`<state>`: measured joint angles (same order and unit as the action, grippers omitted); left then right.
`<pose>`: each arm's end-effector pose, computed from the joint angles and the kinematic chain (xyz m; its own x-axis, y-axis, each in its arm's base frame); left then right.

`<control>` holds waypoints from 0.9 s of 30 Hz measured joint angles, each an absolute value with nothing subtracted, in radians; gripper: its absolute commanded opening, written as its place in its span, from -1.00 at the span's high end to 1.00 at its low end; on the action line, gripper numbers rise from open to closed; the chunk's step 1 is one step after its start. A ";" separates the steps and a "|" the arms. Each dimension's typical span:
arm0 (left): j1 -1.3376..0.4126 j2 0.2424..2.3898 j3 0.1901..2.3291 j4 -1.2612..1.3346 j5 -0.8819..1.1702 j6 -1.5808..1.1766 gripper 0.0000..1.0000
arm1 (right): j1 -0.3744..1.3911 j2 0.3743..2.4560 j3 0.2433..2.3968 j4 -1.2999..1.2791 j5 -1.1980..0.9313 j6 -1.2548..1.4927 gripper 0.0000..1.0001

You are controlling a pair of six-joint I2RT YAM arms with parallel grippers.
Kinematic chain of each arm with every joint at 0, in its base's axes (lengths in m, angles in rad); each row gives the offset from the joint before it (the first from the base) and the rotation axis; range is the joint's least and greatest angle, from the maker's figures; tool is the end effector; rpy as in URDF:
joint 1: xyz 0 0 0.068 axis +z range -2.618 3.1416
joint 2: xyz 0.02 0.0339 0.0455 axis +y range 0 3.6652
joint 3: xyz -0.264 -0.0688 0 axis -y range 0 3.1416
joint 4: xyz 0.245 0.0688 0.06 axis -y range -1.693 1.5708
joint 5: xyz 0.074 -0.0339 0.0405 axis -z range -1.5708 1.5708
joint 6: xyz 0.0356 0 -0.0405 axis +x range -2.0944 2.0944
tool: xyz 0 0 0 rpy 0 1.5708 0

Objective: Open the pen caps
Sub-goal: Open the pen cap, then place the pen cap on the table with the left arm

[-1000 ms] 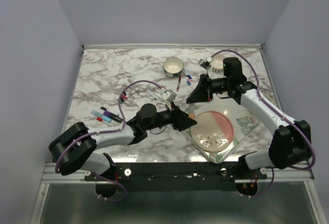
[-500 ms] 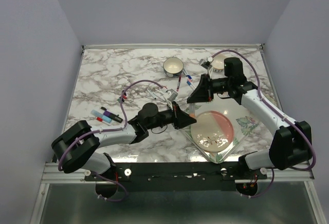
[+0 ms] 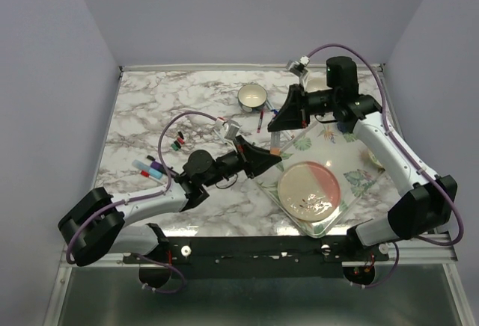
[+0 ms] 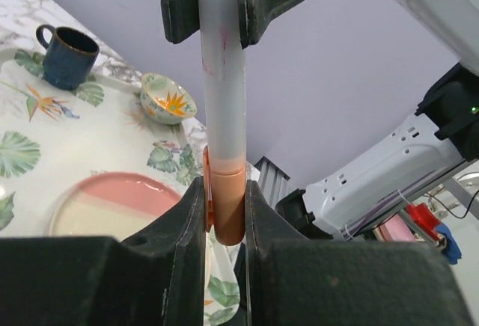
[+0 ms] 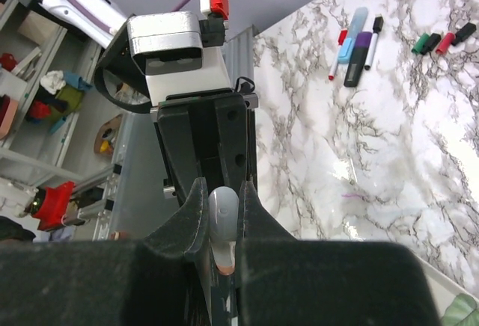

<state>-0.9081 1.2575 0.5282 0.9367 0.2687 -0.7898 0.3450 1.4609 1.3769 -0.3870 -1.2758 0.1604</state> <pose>0.1570 -0.2165 0.2684 -0.5641 -0.3901 -0.7277 0.7376 0.1581 -0.6565 0.2853 0.1387 0.3769 -0.5654 -0.1539 -0.8103 -0.8209 0.0100 0.5709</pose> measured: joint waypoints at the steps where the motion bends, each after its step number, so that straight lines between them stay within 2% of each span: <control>1: -0.908 1.249 0.527 0.938 0.265 -0.788 1.00 | 0.346 1.461 1.390 -0.395 -1.275 0.164 0.99; 15: -0.938 1.158 0.418 0.642 0.366 -0.664 1.00 | 0.277 1.468 1.525 -0.236 -1.222 0.285 0.99; 22: -0.938 1.084 0.397 0.585 0.352 -0.627 1.00 | 0.277 1.467 1.449 -0.208 -1.220 0.276 0.99; 27: -0.933 0.978 0.357 0.517 0.254 -0.613 1.00 | 0.277 1.460 1.363 -0.238 -1.190 0.192 0.99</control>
